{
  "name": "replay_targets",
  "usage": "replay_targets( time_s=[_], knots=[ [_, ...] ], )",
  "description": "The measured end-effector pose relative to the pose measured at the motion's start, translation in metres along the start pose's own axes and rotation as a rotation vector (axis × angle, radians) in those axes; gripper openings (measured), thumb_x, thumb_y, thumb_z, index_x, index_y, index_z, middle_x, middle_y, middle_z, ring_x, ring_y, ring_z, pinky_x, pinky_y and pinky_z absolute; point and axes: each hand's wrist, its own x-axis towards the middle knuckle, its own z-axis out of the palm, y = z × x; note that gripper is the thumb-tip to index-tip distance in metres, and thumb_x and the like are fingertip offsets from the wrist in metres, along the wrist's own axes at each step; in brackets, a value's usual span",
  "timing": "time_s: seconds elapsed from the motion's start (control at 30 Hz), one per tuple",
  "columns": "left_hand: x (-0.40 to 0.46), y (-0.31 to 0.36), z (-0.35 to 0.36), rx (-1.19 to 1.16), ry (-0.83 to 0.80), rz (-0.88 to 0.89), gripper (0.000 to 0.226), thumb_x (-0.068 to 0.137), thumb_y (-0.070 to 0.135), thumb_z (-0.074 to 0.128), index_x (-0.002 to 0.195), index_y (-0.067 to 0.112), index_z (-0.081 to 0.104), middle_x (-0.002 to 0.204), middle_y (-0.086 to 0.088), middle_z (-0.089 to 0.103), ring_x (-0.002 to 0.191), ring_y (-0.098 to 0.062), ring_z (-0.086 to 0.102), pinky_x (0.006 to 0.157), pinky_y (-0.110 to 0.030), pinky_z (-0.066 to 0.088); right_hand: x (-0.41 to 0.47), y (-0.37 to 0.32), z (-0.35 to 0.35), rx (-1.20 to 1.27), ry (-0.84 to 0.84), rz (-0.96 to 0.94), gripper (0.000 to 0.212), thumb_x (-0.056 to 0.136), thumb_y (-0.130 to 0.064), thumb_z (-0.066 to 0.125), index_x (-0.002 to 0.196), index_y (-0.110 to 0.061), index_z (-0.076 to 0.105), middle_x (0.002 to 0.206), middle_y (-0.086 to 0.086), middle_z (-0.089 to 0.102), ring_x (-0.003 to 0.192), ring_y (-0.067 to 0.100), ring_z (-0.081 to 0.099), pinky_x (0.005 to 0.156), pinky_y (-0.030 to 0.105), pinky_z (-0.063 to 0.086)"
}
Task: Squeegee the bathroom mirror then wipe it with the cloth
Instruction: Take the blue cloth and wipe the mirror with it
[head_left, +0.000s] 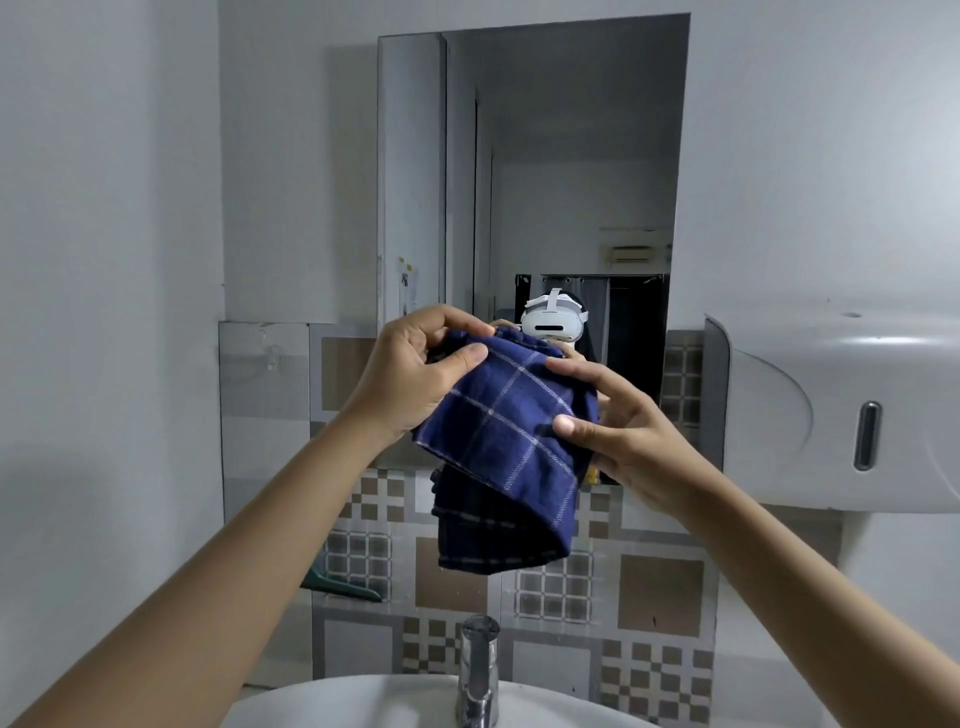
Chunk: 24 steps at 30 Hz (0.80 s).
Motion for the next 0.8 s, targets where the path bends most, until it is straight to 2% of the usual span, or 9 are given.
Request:
replay_targets(
  time_s=[0.1, 0.2, 0.3, 0.43, 0.53, 0.6, 0.63, 0.7, 0.8],
  knots=[
    [0.009, -0.001, 0.007, 0.005, -0.067, -0.034, 0.023, 0.085, -0.006, 0.059, 0.083, 0.015, 0.068, 0.075, 0.015, 0.072, 0.080, -0.002, 0.066, 0.075, -0.016, 0.050, 0.000, 0.001, -0.002, -0.042, -0.012, -0.055, 0.052, 0.066, -0.025, 0.084, 0.114, -0.017, 0.065, 0.124, -0.011, 0.063, 0.119, 0.020, 0.058, 0.094, 0.037, 0.053],
    [0.019, -0.005, 0.007, -0.026, -0.149, -0.152, 0.023, 0.087, -0.004, 0.058, 0.092, 0.015, 0.069, 0.093, 0.002, 0.071, 0.090, -0.013, 0.065, 0.085, -0.028, 0.053, -0.001, -0.006, -0.003, -0.159, 0.020, -0.083, 0.050, 0.065, -0.035, 0.086, 0.108, -0.022, 0.065, 0.125, 0.009, 0.055, 0.111, 0.023, 0.061, 0.086, 0.036, 0.055],
    [0.033, -0.008, 0.004, -0.097, -0.280, -0.293, 0.027, 0.085, 0.000, 0.062, 0.110, 0.011, 0.064, 0.109, -0.016, 0.066, 0.100, -0.029, 0.065, 0.086, -0.038, 0.055, 0.001, -0.019, 0.001, -0.039, 0.065, -0.107, 0.052, 0.071, -0.010, 0.078, 0.115, -0.023, 0.055, 0.120, 0.010, 0.059, 0.103, 0.031, 0.065, 0.078, 0.042, 0.058],
    [0.060, -0.004, 0.008, 0.023, -0.308, -0.202, 0.031, 0.084, 0.019, 0.067, 0.114, 0.016, 0.061, 0.111, -0.009, 0.065, 0.104, -0.025, 0.063, 0.091, -0.039, 0.053, 0.026, -0.043, 0.010, 0.101, 0.327, -0.173, 0.049, 0.075, 0.001, 0.069, 0.116, -0.023, 0.055, 0.117, 0.012, 0.060, 0.084, 0.024, 0.069, 0.064, 0.032, 0.058],
    [0.087, 0.001, 0.010, 0.331, -0.228, -0.098, 0.045, 0.081, 0.042, 0.066, 0.119, 0.020, 0.054, 0.089, -0.002, 0.061, 0.083, -0.020, 0.065, 0.076, -0.038, 0.058, 0.060, -0.060, 0.009, 0.094, 0.515, -0.230, 0.045, 0.083, -0.002, 0.064, 0.119, -0.027, 0.057, 0.117, 0.005, 0.057, 0.097, 0.025, 0.064, 0.074, 0.036, 0.058],
    [0.103, -0.002, 0.005, 0.441, -0.163, -0.058, 0.055, 0.082, 0.046, 0.063, 0.125, 0.016, 0.048, 0.095, -0.004, 0.062, 0.080, -0.017, 0.063, 0.063, -0.025, 0.055, 0.085, -0.077, 0.001, 0.067, 0.592, -0.298, 0.045, 0.084, -0.007, 0.064, 0.121, -0.032, 0.057, 0.123, 0.003, 0.054, 0.107, 0.028, 0.060, 0.086, 0.042, 0.057],
    [0.110, -0.005, 0.000, 0.493, -0.148, -0.018, 0.058, 0.083, 0.043, 0.063, 0.128, 0.012, 0.046, 0.103, -0.009, 0.063, 0.080, -0.015, 0.060, 0.059, -0.015, 0.049, 0.097, -0.088, -0.006, 0.031, 0.618, -0.339, 0.048, 0.084, -0.008, 0.063, 0.123, -0.034, 0.055, 0.125, 0.001, 0.053, 0.109, 0.027, 0.060, 0.089, 0.044, 0.056],
    [0.126, -0.017, -0.010, 0.591, -0.129, 0.028, 0.065, 0.083, 0.039, 0.064, 0.134, 0.006, 0.040, 0.119, -0.017, 0.055, 0.087, -0.015, 0.053, 0.063, -0.011, 0.042, 0.121, -0.107, -0.026, -0.202, 0.665, -0.431, 0.057, 0.084, -0.007, 0.061, 0.132, -0.035, 0.048, 0.125, -0.004, 0.050, 0.112, 0.020, 0.056, 0.095, 0.043, 0.053],
    [0.150, -0.041, -0.031, 0.759, -0.061, -0.093, 0.083, 0.077, 0.048, 0.066, 0.143, 0.017, 0.026, 0.139, -0.012, 0.032, 0.120, -0.024, 0.040, 0.091, -0.028, 0.039, 0.155, -0.129, -0.064, -0.819, 0.698, -0.536, 0.070, 0.078, -0.017, 0.059, 0.141, -0.037, 0.036, 0.133, -0.006, 0.043, 0.123, 0.016, 0.042, 0.107, 0.044, 0.040]
  ],
)
